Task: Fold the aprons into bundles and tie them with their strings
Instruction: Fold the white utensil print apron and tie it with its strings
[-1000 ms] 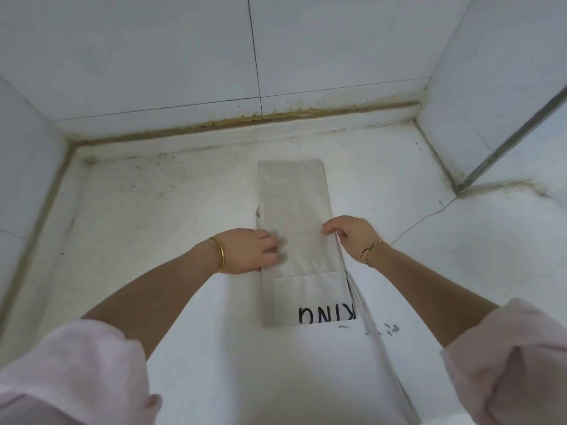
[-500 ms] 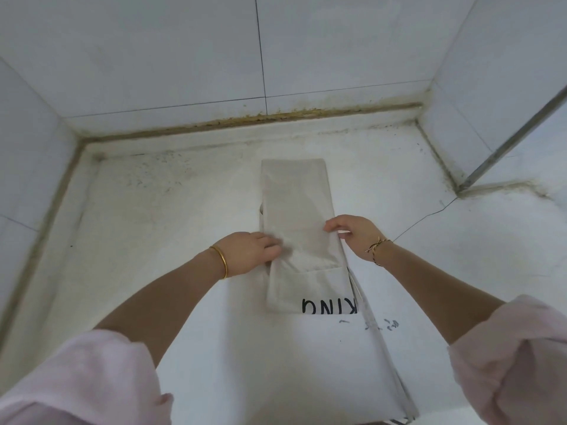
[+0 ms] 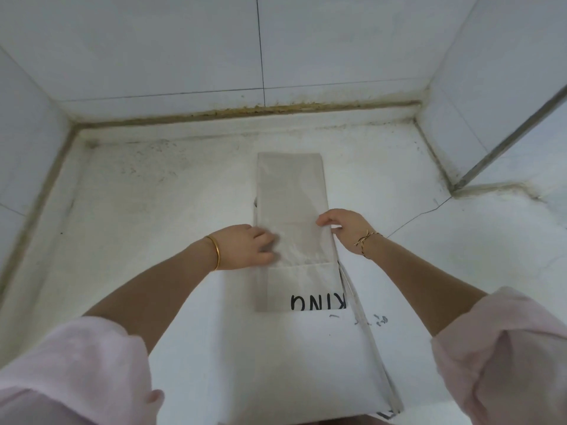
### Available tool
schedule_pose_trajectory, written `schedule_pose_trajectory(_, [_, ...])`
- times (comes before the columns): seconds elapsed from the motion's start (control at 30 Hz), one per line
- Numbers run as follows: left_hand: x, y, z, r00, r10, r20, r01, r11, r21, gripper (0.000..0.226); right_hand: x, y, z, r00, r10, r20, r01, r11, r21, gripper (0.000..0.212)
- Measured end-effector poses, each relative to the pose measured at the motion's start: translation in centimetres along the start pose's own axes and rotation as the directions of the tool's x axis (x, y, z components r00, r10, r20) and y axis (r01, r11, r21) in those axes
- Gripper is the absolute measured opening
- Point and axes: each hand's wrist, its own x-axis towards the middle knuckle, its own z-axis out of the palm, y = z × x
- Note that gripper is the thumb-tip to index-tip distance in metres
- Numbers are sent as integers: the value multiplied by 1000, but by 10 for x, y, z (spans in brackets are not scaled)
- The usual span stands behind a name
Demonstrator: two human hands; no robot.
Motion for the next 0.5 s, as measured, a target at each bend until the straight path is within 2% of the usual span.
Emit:
schedule_pose_trajectory(0.13, [-1,4,8,996,-54,-70,54,999,-3,58,0,-1,-2,1000,25,-2,-25,999,44,53])
schedule_pose_trajectory(0.2, [0,5,4,983,-169,-68,160,980,-119,52,-4,-3,-4,1000,26,1,-26,996,83,56])
schedule_pose_trajectory(0.23, [1,5,1,960,-276,-43,258,936,-239,46,-6,-6,-6,999,36,12,-37,994,105,57])
schedule_pose_trajectory(0.27, [3,6,-4,909,-417,-7,385,846,-369,39,-6,-5,-7,999,48,20,-50,991,120,57])
schedule_pose_trajectory(0.3, [6,8,-7,831,-550,85,518,710,-476,33,-7,-7,-8,997,64,30,-67,990,126,53])
schedule_pose_trajectory(0.37, [15,12,-16,629,-723,287,687,343,-641,25,-4,-6,-12,992,114,50,-119,985,126,40])
schedule_pose_trajectory(0.43, [22,14,-20,431,-810,398,695,16,-719,13,-1,-8,-16,976,196,93,-206,971,123,35])
schedule_pose_trajectory(0.5, [25,14,-17,329,-808,489,629,-199,-752,9,0,-11,-18,966,220,133,-238,961,139,35])
